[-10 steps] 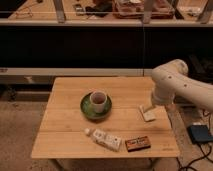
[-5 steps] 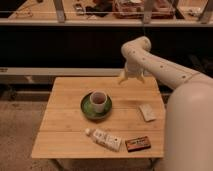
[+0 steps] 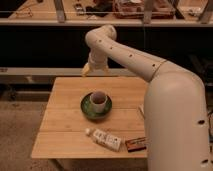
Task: Move the arm in a circular motion
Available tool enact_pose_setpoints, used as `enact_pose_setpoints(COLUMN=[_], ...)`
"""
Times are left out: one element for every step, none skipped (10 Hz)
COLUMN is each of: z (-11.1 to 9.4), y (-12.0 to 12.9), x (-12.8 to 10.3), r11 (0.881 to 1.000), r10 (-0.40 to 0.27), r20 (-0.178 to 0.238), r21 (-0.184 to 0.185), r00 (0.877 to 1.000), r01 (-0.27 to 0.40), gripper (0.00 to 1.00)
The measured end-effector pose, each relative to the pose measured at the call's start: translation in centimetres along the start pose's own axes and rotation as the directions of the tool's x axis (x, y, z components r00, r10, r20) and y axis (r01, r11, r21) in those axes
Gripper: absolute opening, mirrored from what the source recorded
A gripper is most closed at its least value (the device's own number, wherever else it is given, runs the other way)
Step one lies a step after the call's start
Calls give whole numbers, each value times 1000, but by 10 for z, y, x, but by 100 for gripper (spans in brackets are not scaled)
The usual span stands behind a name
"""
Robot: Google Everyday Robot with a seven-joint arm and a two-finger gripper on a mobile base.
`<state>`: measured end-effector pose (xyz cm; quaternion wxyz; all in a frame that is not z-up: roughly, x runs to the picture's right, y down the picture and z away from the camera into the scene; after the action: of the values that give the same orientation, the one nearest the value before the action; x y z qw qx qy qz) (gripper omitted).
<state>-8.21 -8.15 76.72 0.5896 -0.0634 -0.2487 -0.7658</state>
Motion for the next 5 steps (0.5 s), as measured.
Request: enact_pose_setpoints(z=[-5, -15, -24, -30, -35], y=[-17, -44, -53, -47, -23], x=[-9, -41, -78, -120, -169], r11=[999, 991, 980, 973, 972], r10=[-42, -131, -195, -232, -236], r20=[2, 16, 38, 72, 121], r21=[15, 34, 41, 38, 24], r00=[999, 991, 980, 970, 964], r01=[42, 131, 193, 229, 235], gripper=[79, 79, 79, 79, 79])
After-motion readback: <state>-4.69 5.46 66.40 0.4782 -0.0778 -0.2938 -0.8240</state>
